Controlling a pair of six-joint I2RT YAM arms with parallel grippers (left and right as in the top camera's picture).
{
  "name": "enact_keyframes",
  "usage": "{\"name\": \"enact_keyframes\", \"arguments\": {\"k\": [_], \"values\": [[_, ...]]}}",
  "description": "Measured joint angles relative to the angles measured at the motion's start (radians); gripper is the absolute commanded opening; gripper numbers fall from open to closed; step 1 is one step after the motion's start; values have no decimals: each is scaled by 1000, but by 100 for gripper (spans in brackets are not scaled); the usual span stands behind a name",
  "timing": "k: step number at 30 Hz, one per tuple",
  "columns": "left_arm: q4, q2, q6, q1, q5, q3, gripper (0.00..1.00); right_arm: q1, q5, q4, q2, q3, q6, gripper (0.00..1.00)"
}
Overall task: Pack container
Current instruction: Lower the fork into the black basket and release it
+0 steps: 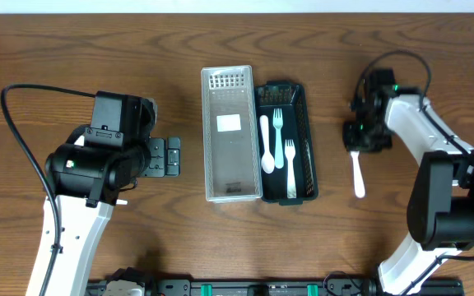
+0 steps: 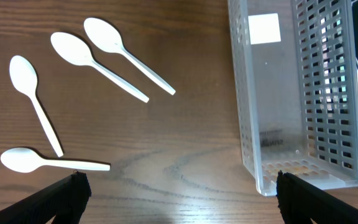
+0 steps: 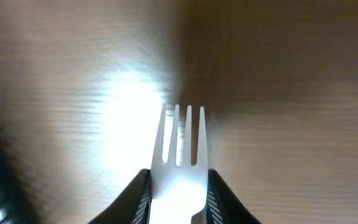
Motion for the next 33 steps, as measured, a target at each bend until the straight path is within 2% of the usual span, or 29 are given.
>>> {"name": "enact_keyframes", "arguments": {"k": [6,10,15,23,25,33], "values": [[0,0,0,0,0,0,98,93,-2,-161,-12,356,26,1],[1,0,0,0,0,0,98,180,-3,-188,-40,494,93,1],[1,0,0,0,0,0,98,256,-6,-177,-57,471,290,1],[1,0,0,0,0,0,98,349,-5,-13,-44,225,396,2],[1,0,0,0,0,0,98,373,-6,29,-40,164,395,6],[0,0,0,0,0,0,98,410,-6,66,-39,85,393,42]]}}
